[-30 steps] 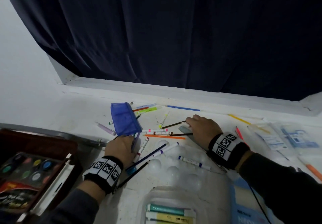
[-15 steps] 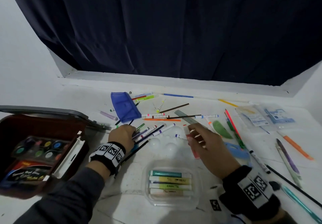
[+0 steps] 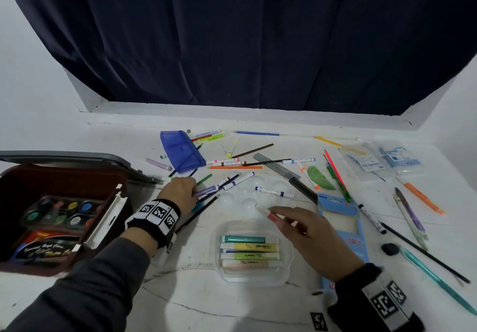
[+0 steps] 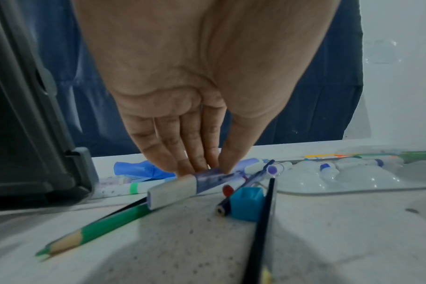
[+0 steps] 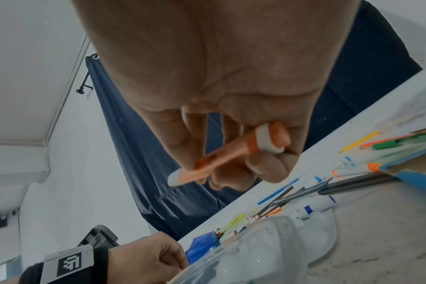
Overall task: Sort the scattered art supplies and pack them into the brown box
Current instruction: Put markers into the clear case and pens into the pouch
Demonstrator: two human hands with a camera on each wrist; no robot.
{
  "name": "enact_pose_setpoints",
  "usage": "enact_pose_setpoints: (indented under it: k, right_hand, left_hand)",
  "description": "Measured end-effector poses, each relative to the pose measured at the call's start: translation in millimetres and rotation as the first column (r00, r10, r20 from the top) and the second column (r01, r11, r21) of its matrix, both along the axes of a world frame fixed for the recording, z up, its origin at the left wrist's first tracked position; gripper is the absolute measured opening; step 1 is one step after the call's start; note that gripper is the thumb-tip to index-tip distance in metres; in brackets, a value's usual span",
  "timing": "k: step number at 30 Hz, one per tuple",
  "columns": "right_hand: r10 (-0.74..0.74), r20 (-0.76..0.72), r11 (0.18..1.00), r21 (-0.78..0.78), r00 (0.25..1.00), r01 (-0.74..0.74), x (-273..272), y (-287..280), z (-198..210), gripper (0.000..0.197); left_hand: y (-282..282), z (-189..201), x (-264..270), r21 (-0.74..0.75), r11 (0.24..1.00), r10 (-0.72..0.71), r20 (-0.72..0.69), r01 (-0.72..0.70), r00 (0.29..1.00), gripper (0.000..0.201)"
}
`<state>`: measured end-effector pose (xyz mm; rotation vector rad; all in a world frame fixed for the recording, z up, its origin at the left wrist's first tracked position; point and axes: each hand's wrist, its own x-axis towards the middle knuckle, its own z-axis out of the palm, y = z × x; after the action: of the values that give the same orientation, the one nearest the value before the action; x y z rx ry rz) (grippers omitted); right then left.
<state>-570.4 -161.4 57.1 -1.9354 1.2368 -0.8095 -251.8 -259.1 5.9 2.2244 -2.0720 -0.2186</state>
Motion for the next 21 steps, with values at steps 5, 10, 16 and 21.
enact_pose_setpoints:
  k: [5, 10, 16, 21]
  right_hand:
    - [-0.054, 0.061, 0.998, 0.02, 0.997, 0.053, -0.4, 1.7, -5.4, 0.019]
    - [-0.136, 0.186, 0.991, 0.029, 0.973, 0.133, -3.2, -1.5, 5.2, 0.025]
    - [-0.143, 0.272, 0.99, 0.054, 0.952, 0.133, 2.3, -9.1, 8.4, 0.025]
    - [0.121, -0.037, 0.993, -0.01, 0.992, -0.121, 14.1, -4.1, -2.6, 0.035]
  left_hand:
    - [15.8, 5.2, -3.2, -0.115, 0.992, 0.035, -0.197, -0.059, 0.98, 0.014]
    - [54.7, 29.4, -14.3, -0.19, 0.981, -0.093, -0.604, -0.029, 0.791, 0.021]
    - [114.1, 40.8, -30.3, -0.086, 0.987, -0.054, -0.972, -0.133, 0.228, 0.021]
    - [138.9, 30.5, -17.7, -0.023, 0.992, -0.014, -0.997, -0.126, 0.069, 0.008]
